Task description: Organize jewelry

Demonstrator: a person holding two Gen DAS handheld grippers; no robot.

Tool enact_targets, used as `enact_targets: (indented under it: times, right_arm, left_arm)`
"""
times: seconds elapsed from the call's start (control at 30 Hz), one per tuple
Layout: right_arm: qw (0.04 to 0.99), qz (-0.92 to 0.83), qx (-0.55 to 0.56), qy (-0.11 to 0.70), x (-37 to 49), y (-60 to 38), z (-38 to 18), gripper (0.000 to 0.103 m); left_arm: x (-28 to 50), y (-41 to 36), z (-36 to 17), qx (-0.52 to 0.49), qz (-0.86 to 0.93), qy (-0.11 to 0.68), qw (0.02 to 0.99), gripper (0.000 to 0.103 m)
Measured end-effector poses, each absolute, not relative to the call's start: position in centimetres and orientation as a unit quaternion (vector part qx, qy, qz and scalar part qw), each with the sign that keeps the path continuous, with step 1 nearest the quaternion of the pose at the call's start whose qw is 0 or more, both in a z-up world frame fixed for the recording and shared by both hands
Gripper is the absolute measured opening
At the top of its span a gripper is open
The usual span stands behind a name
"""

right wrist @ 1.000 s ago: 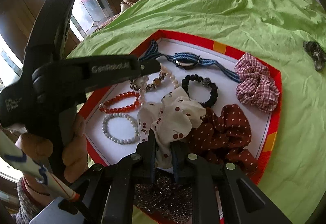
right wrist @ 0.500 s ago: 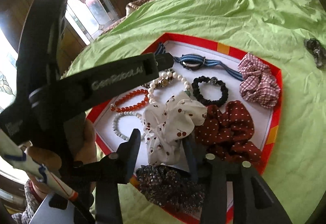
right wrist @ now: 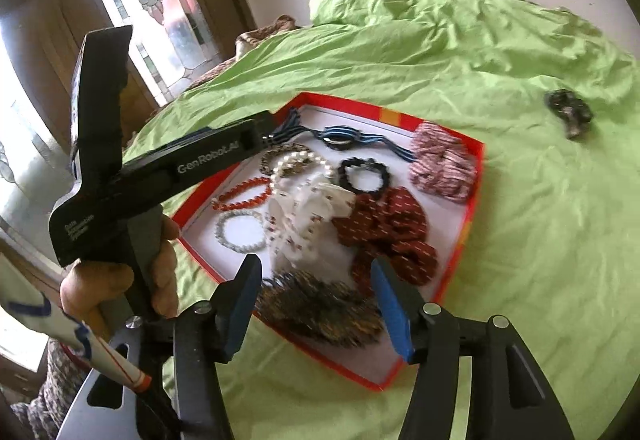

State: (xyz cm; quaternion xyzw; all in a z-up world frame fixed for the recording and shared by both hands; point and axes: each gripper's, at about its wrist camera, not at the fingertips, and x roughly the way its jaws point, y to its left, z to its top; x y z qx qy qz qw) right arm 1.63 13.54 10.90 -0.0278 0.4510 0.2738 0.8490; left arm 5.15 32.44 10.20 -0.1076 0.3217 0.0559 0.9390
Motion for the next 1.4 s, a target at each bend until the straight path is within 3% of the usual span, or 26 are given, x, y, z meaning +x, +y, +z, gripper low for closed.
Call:
enact_targets:
  times: [0.2, 0.37, 0.57, 0.77, 1.0, 1.4]
  right_arm:
    - [0.859, 0.240, -0.020, 0.452, 0.7, 10.5, 11.0, 0.063]
    - [0.864, 0.216, -0.016, 0.454, -0.7, 8.0, 10.9, 0.064]
    - [0.870, 0.185, -0.009, 0.456, -2.5, 4.8, 10.4, 0.064]
    - [0.872, 0.168, -0.002, 0.461, -4.0, 3.3, 10.0, 0.064]
    - [0.881, 0.150, -0.026, 0.449, -6.1, 3.3, 9.9, 0.070]
    - [0.888, 0.092, -0.049, 0.447, -7.1, 3.9, 9.6, 0.074]
  left_arm:
    - [3.0, 30.7, 11.1, -0.053, 0.105, 0.274, 0.954, 0.091]
    - [-0.7, 29.0, 13.3, -0.028, 0.164, 0.186, 0.969, 0.103]
    - [-6.1, 27.1, 16.3, -0.026, 0.193, 0.124, 0.973, 0.103]
    - [-10.1, 25.9, 16.7, -0.036, 0.190, 0.146, 0.970, 0.103]
    - [-10.4, 25.1, 15.6, -0.028, 0.188, 0.256, 0.948, 0.103]
    - [-11.8, 24.0, 14.8, -0.019, 0.150, 0.284, 0.947, 0.103]
